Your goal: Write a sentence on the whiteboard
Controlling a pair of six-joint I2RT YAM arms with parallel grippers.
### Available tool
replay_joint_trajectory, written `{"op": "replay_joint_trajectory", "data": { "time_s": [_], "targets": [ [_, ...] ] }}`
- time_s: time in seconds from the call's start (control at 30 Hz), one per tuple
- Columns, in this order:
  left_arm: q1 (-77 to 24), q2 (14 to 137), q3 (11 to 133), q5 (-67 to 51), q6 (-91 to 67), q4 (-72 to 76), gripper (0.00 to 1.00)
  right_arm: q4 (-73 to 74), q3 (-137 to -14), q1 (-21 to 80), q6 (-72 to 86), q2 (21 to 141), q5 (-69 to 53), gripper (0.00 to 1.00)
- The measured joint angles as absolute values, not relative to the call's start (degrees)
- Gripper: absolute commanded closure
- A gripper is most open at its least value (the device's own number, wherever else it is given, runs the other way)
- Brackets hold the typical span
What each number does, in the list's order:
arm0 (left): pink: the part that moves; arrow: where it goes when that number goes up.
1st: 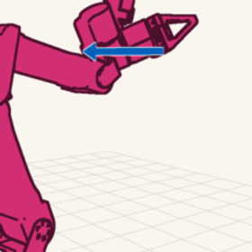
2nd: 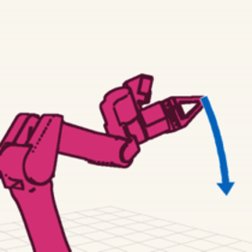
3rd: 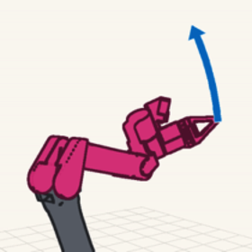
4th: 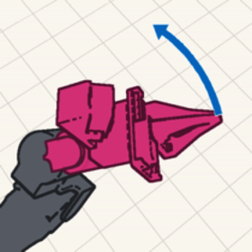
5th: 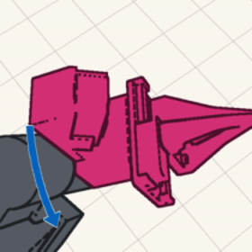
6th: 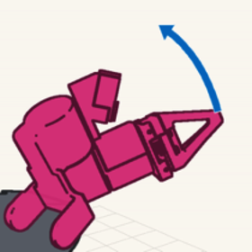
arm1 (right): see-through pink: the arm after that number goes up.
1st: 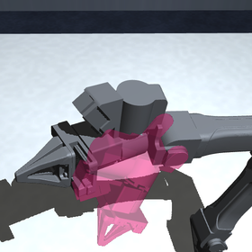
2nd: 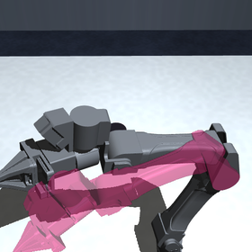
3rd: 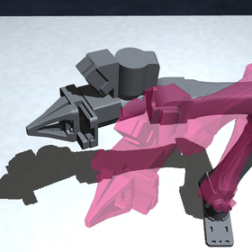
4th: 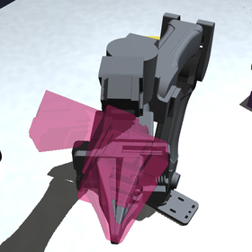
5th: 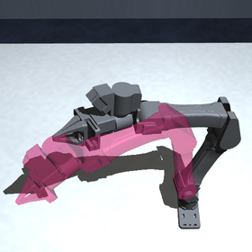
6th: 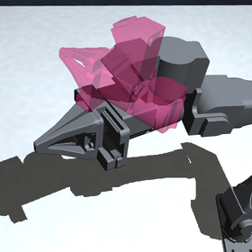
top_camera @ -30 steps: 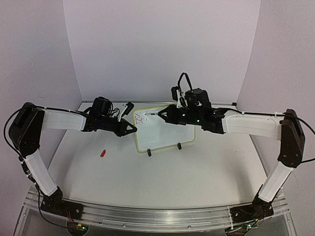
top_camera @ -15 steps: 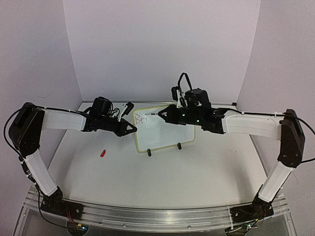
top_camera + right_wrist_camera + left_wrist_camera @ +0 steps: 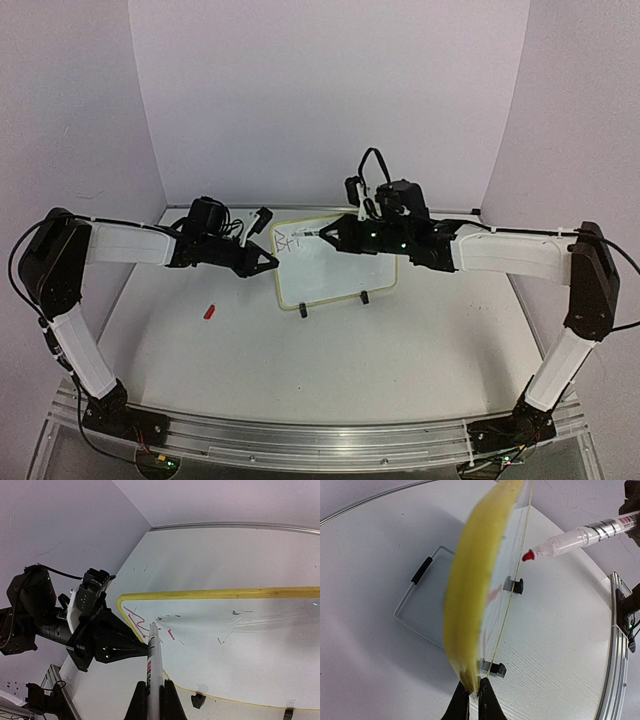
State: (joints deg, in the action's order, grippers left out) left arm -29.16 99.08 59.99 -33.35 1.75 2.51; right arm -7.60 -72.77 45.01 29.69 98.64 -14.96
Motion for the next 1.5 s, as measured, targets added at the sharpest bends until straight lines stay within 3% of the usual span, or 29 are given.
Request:
{"op": "replay_joint_trajectory", "data": {
  "time_s": [0.47,1.5],
  "targets": [
    [-29.2,99.3,60.0,-33.4,1.7,2.6,1.00,-6.7,-66.6,43.9,29.0,92.1,-17.1,1.00],
    [-29.2,99.3,60.0,-33.4,1.7,2.6,1.00,-7.7,-66.0,42.4,29.5,94.7,-14.9,1.00]
  ]
}}
